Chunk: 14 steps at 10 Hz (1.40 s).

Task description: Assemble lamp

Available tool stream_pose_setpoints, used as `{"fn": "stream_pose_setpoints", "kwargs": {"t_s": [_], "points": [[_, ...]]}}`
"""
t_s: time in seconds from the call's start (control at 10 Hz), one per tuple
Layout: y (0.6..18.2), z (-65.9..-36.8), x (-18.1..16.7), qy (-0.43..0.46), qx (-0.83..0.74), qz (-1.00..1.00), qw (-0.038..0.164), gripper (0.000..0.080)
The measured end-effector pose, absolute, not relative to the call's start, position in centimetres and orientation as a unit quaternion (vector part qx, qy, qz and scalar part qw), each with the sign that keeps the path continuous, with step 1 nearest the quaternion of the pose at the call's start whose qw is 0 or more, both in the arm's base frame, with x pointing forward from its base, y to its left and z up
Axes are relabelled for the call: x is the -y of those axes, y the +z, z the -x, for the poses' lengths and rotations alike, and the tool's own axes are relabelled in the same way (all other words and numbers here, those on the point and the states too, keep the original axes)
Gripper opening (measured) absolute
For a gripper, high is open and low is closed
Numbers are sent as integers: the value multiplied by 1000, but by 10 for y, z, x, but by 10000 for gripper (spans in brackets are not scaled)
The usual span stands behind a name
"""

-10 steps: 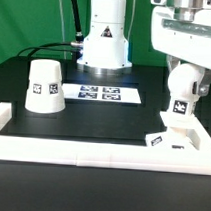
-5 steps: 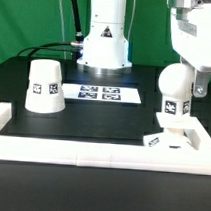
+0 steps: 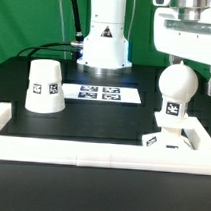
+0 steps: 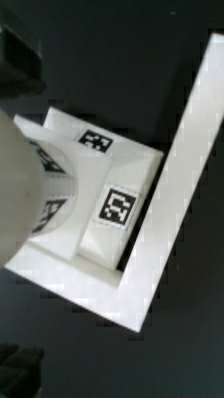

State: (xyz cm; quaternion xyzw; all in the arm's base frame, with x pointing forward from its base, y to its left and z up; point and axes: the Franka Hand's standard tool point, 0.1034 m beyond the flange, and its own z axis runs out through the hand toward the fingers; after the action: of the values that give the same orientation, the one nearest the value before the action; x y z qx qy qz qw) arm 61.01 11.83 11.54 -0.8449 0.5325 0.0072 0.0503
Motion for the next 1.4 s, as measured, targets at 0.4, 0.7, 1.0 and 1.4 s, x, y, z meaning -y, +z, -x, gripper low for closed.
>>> {"fn": "stream_pose_setpoints", "kwargs": {"t_s": [0.4,0.7,1.0,1.4], "points": [[115,-610,-118,0,-413,909,51,699],[116,-609,-111,-2,-277,960,40,699],[116,-611,-105,-9,-132,991,36,699],[115,-612,-100,-15,12,999,33,699]]}}
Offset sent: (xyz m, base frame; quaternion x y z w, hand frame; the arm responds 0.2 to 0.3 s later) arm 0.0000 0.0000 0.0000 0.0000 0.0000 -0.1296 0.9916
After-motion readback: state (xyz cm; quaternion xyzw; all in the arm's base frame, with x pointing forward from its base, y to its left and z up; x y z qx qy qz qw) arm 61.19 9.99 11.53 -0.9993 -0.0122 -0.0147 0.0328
